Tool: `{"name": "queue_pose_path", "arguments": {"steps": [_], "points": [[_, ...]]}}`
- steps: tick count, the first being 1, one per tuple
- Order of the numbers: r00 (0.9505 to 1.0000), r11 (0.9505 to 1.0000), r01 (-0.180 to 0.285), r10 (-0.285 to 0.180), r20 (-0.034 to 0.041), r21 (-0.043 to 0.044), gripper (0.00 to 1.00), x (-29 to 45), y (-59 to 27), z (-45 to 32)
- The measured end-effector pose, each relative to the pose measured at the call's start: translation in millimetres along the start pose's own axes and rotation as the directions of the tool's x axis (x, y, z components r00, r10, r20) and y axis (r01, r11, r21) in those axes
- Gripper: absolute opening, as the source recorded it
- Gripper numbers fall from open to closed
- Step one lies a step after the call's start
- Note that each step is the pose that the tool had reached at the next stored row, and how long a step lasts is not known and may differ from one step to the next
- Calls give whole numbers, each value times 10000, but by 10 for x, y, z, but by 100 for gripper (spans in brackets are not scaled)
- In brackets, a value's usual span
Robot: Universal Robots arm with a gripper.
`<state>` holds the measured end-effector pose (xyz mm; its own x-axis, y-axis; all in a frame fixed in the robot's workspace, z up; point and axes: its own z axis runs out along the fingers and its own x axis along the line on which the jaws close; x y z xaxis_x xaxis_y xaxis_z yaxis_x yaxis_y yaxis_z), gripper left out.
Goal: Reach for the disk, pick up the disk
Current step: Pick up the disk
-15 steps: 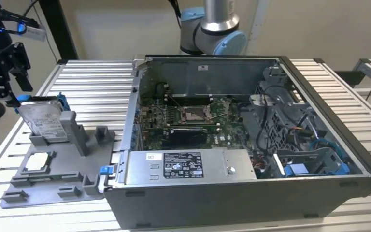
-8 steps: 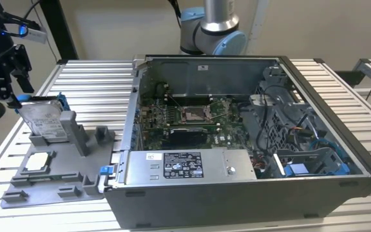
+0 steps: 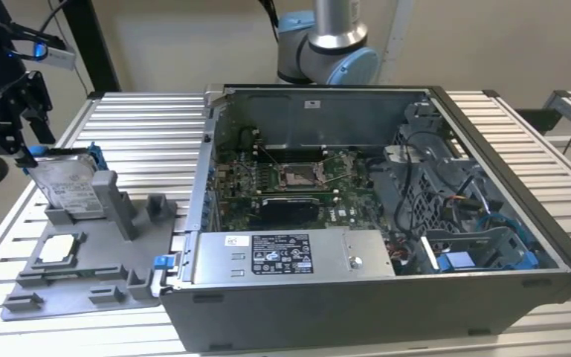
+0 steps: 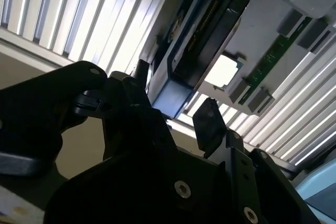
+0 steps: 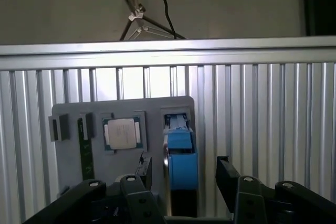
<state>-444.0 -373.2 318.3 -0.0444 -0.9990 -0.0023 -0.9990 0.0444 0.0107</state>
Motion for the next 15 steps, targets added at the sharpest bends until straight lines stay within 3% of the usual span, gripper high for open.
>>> {"name": "queue_pose_path", "arguments": {"steps": [15], "points": [[10000,10000,0,0,1,2,100,-26,-16,219]]}}
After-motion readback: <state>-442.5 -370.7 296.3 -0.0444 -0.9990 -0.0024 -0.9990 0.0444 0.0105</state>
